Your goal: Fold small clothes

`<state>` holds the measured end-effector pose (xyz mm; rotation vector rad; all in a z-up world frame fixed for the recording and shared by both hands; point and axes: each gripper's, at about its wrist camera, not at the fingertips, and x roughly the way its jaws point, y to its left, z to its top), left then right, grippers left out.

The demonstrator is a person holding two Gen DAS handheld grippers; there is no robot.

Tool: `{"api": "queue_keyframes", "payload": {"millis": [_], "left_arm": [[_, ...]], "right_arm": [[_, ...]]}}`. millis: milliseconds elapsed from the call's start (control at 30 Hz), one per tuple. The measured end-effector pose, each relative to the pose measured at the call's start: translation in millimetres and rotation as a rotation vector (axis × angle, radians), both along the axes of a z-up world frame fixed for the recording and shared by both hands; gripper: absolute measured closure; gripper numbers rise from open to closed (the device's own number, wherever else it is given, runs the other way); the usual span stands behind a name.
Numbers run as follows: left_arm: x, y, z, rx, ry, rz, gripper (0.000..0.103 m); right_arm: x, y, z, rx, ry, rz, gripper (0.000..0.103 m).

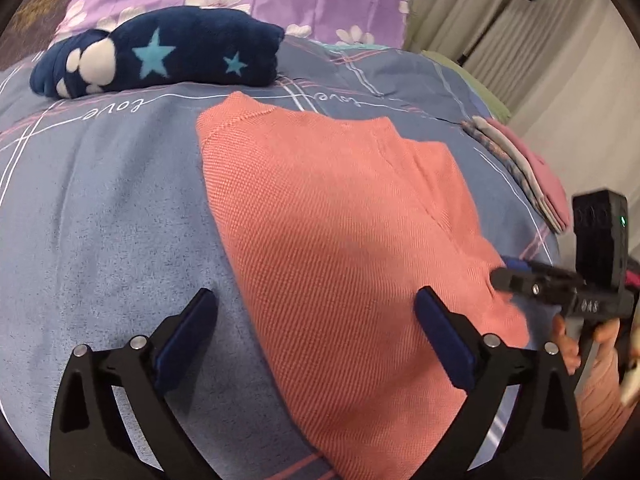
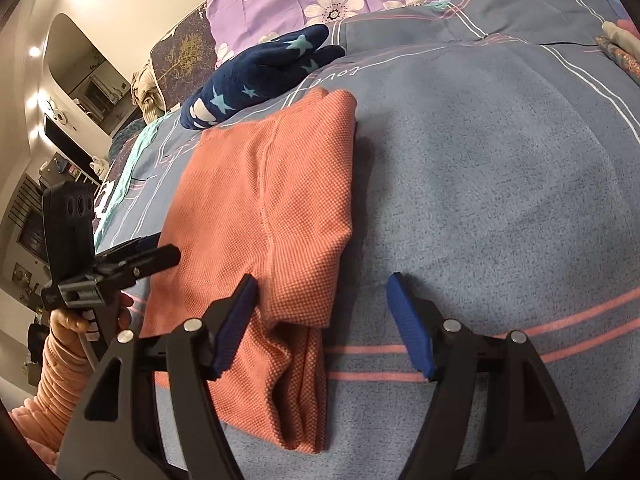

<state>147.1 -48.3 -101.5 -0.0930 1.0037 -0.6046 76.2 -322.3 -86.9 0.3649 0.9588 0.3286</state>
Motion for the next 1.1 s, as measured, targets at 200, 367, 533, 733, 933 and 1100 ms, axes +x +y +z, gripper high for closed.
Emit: {"api": "queue_keyframes", "payload": {"millis": [200,367,533,733,933,1100], "left_arm": [[-2.1,-5.0,1.6,0.009,-0.018,-0.037,0.036],[9.0,-4.3,-0.7,-0.002,0.001,-0.031,0.037],[24.5,-10.3,-6.2,-0.011,0.005,-0.046,0.035],[33.2,-13.2,-8.3,-0.027,-0.026,-0.042,0.036],[14.3,-15.3,13.7,0.010,-0.147,-0.042,0.072],[-20.3,-23.1,54.9,0.079,-0.330,-0.052,0.074]], "right_arm": [[4.4,4.7,2.9,0.000,0.022,0.021,0.048],[32.2,2.4,-3.4,0.037,0.040,0.055,0.048],[62.7,5.6,-7.4,0.076,0.048,0.067,0.048],[76.4,22.8,-2.8,-0.004,0.013,0.076,0.066],[51.8,43.5,26.4,-0.115,-0.133,0.090,0.084],[16.8,53.6,68.6,-0.160,-0.283,0.098,0.085]]}}
